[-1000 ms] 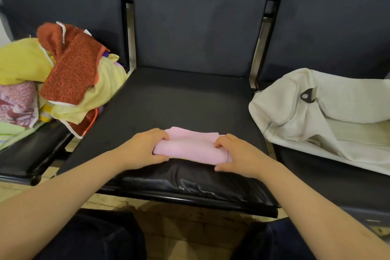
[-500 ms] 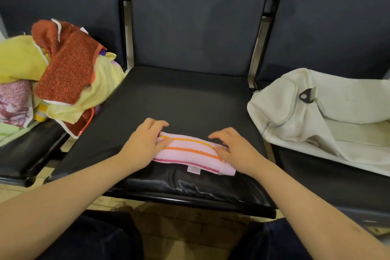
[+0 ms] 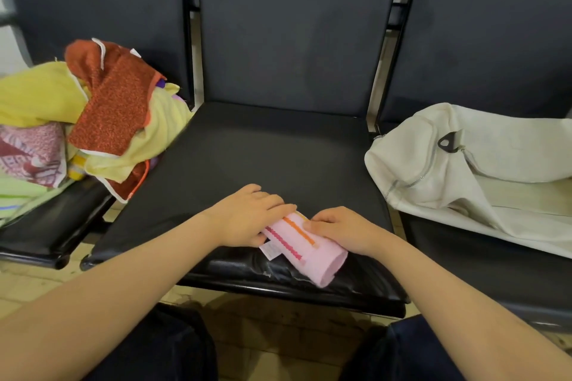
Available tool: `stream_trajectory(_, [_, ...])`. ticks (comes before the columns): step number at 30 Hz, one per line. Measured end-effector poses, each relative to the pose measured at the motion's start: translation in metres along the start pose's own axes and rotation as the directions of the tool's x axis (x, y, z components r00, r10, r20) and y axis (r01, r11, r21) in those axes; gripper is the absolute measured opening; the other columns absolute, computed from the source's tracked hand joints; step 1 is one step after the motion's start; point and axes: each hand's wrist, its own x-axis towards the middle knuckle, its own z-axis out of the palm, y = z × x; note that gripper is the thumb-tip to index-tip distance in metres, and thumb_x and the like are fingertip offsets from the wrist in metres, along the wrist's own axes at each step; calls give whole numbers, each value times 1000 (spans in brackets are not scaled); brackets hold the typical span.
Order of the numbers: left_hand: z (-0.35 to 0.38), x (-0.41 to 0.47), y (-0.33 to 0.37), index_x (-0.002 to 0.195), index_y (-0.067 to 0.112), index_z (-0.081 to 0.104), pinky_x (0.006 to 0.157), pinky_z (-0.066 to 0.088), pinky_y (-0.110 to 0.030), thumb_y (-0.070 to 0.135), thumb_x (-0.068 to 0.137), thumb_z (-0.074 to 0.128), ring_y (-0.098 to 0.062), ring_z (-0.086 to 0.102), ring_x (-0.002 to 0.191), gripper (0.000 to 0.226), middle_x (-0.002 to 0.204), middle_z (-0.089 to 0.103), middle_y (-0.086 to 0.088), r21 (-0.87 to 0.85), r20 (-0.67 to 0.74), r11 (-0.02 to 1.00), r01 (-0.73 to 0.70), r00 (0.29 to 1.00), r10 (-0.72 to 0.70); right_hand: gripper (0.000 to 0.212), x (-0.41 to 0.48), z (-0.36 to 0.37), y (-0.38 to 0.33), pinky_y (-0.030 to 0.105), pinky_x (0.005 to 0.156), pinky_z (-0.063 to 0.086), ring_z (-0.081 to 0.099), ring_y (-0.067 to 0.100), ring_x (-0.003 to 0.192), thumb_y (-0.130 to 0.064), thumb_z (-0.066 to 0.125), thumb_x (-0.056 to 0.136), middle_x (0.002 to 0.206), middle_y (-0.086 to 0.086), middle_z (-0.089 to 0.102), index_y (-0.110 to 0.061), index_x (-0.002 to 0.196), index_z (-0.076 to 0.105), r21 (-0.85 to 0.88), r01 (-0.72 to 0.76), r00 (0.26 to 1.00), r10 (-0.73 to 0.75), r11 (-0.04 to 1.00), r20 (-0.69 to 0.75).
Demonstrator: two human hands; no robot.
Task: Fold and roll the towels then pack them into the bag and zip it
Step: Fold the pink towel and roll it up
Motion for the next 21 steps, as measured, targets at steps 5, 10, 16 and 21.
stream_trajectory(5, [-10,2,-6,113,19,50,73,53,-35,33,69,77,-24,66,90,53,105,65,-4,87,-167,991,-105,979,118,37,-12,-1,-11,23,79,53,67,11,91,-41,59,92,100,-2,69,-9,108,66,199,-38,998,26,979,63])
stream_trajectory(10, [-51,27,4,107,16,48,79,54,-40,28,69,76,-31,65,99,49,110,66,-14,120,-467,985,-124,868,166,29,-28,-16,-26,37,94,52,68,19,94,-43,60,86,94,-1,72,-22,106,59,624,-55,998,25,779,57])
stream_trajectory(16, [-81,65,16,114,15,48,98,44,-49,26,66,80,-35,56,118,59,124,61,-16,156,-528,983,-100,832,169,19,-44,-53,-35,43,101,47,64,18,86,-42,59,92,91,2,64,-25,95,54,627,-21,986,120,778,-116])
stream_trajectory(21, [-102,99,30,114,15,49,98,43,-50,26,59,85,-35,57,116,66,124,61,-15,181,-558,979,-98,809,185,47,-70,-88,-14,46,93,53,69,26,98,-49,73,74,98,6,73,-26,112,56,760,18,983,127,649,-131])
